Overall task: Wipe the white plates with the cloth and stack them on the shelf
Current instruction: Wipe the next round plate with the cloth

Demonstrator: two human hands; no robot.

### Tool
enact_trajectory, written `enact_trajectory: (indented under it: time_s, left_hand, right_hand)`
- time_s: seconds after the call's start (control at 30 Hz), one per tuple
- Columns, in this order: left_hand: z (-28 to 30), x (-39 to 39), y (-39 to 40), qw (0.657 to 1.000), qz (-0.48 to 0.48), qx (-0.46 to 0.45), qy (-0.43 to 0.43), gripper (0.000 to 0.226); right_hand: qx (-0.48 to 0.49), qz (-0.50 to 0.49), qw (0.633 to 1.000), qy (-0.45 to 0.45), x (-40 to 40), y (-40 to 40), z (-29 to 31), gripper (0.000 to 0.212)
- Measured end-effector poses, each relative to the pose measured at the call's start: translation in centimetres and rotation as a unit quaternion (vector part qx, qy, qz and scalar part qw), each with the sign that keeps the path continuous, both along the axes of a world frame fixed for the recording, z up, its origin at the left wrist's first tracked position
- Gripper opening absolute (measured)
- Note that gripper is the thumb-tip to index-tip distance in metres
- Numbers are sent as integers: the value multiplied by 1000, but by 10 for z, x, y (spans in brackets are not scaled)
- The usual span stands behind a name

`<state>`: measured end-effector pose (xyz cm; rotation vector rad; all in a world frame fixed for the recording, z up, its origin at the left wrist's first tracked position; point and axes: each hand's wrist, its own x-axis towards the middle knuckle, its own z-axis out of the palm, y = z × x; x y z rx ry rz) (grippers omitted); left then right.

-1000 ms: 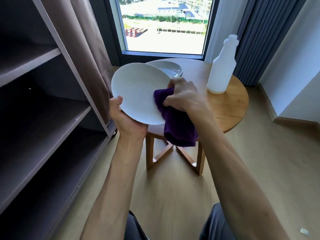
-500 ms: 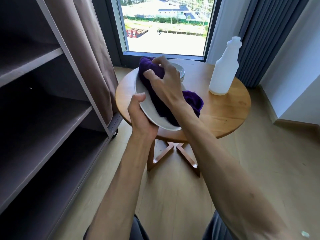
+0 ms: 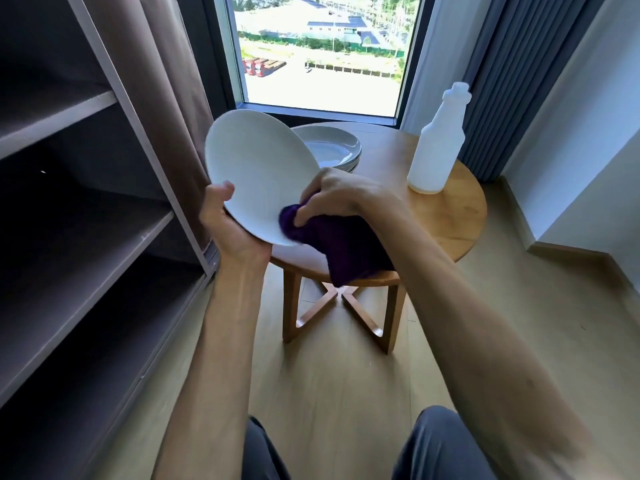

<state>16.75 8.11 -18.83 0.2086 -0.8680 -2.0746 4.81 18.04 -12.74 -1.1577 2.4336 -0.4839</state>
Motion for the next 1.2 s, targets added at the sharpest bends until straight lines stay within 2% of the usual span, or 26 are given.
enact_trajectory:
  time_s: [0.1,0.17,0.27,0.33,0.37,0.43,0.5,0.53,0.57,0.6,0.63,0.7,0.77,0.83,0.87,0.97,1.07,1.2]
  left_hand:
    - [-1,0,14,999,-35,-14,-28,67]
    - [-3,-3,28,995,-68,-6,-69,61]
    - [-3,-5,41,988,-111,-10,-109,63]
    - [-2,-3,38,992,-79,-7,-100,47]
    - [-3,-2,34,994,-58,-2,-88,46]
    - [-1,2,25,998,-16,3,-65,61]
    - [1,8,18,999,1,19,-49,66]
    - [1,10,15,999,5,30,-40,65]
    - [3,12,12,999,3,38,-23,64]
    - [4,14,11,999,7,47,-12,63]
    - [5,15,11,998,13,58,-4,62]
    - [8,19,13,997,30,75,-4,62]
    - [6,25,13,995,53,84,-9,62]
    - [7,38,11,994,76,76,-21,63]
    - [10,45,8,992,95,72,-32,64]
    - [34,68,-10,970,211,75,-97,59]
    - [57,94,-30,927,339,4,-162,48]
    - [73,134,-49,884,406,-70,-221,40]
  right_hand:
    - [38,-103,992,57,-23,0,-13,39]
    - [31,-176,978,109,-33,3,-15,40]
    - [-55,-236,960,142,-44,8,-17,31]
    - [-158,-276,938,135,-47,15,-24,24]
    - [-193,-303,924,134,-49,21,-29,25]
    - [-178,-348,910,136,-56,28,-39,31]
    - [-73,-365,916,150,-58,32,-46,36]
    - [-62,-366,915,157,-56,31,-49,38]
    - [-100,-363,912,164,-52,27,-50,39]
    - [-179,-353,903,167,-44,21,-50,40]
    - [-274,-332,891,142,-34,15,-48,39]
    - [-396,-271,877,-10,-9,-1,-41,40]
    - [-415,-216,869,-164,14,-17,-36,45]
    - [-418,-208,848,-249,29,-30,-33,49]
    - [-432,-219,826,-288,33,-35,-35,50]
    - [-491,-210,731,-426,48,-53,-42,44]
    - [-514,-137,686,-497,81,-84,-35,40]
    - [-540,-144,643,-524,124,-130,-13,38]
